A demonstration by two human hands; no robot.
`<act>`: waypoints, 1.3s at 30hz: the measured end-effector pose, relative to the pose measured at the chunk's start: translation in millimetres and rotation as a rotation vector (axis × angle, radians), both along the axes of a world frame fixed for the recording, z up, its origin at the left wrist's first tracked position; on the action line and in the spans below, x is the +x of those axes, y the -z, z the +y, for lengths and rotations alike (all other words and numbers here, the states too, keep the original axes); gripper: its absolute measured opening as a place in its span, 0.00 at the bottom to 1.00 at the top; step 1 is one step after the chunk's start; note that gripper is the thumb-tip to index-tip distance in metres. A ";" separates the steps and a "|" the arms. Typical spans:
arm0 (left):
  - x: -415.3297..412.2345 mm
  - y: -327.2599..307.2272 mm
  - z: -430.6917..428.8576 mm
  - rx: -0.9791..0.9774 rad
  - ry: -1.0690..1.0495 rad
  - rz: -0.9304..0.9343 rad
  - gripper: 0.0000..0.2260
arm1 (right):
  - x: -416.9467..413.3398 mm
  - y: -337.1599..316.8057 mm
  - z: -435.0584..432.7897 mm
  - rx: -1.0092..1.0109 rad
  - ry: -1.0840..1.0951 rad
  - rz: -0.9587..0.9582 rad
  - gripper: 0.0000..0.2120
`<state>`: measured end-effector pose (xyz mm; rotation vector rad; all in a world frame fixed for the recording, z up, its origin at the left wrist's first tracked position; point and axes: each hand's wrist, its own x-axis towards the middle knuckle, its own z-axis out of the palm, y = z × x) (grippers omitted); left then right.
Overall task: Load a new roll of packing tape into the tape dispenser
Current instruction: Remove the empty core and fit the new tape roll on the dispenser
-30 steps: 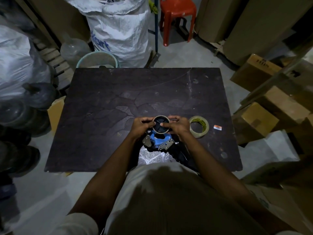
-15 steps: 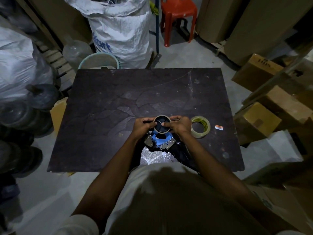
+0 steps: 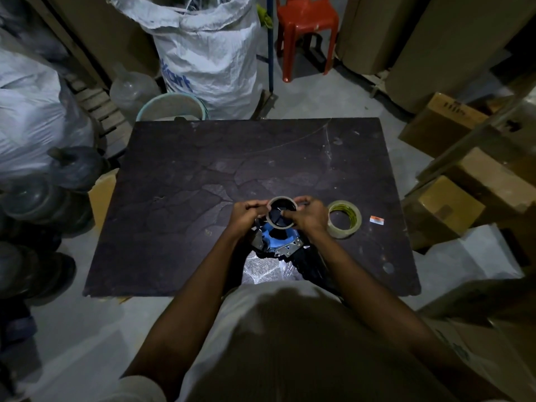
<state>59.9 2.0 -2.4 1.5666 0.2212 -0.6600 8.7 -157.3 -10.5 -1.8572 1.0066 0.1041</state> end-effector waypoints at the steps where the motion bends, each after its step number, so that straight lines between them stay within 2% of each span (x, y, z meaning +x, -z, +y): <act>1: -0.5 -0.4 -0.3 0.007 0.007 -0.011 0.10 | -0.4 -0.6 -0.4 -0.002 0.004 0.001 0.22; 9: 0.0 3.1 2.2 0.014 0.041 -0.095 0.11 | 2.0 -2.8 -0.4 -0.063 -0.025 0.015 0.20; 15: 1.0 -7.2 -6.3 -0.095 0.031 -0.111 0.14 | 2.4 -9.4 -1.8 -0.209 -0.076 0.050 0.18; 17: 7.9 -13.4 -10.1 -0.086 0.067 -0.150 0.14 | 4.4 -11.2 -7.9 -0.131 -0.059 0.006 0.20; 21: 20.6 -12.3 -11.7 -0.081 0.035 -0.153 0.10 | 2.0 -30.8 -20.5 0.246 -0.019 -0.150 0.28; 25: 27.0 -10.4 -10.7 -0.051 0.016 -0.138 0.10 | -12.9 -44.8 -35.3 0.328 -0.186 -0.220 0.39; 30: 21.7 -9.1 -26.3 -0.025 0.143 -0.156 0.13 | -31.6 -29.6 -45.3 0.067 -0.366 -0.203 0.53; 32: 18.7 -8.4 -34.6 -0.004 0.201 -0.171 0.13 | -34.4 -26.1 -48.4 -0.067 -0.376 -0.210 0.52; 34: 16.3 -9.7 -43.0 0.008 0.251 -0.171 0.12 | -35.7 -26.8 -54.0 -0.151 -0.351 -0.217 0.46; 36: 16.8 -12.0 -49.1 0.022 0.267 -0.160 0.10 | -34.5 -30.8 -64.0 -0.189 -0.273 -0.205 0.42; 39: 18.3 -16.7 -54.4 0.047 0.266 -0.159 0.07 | -24.3 -36.6 -91.8 -0.242 -0.133 -0.162 0.41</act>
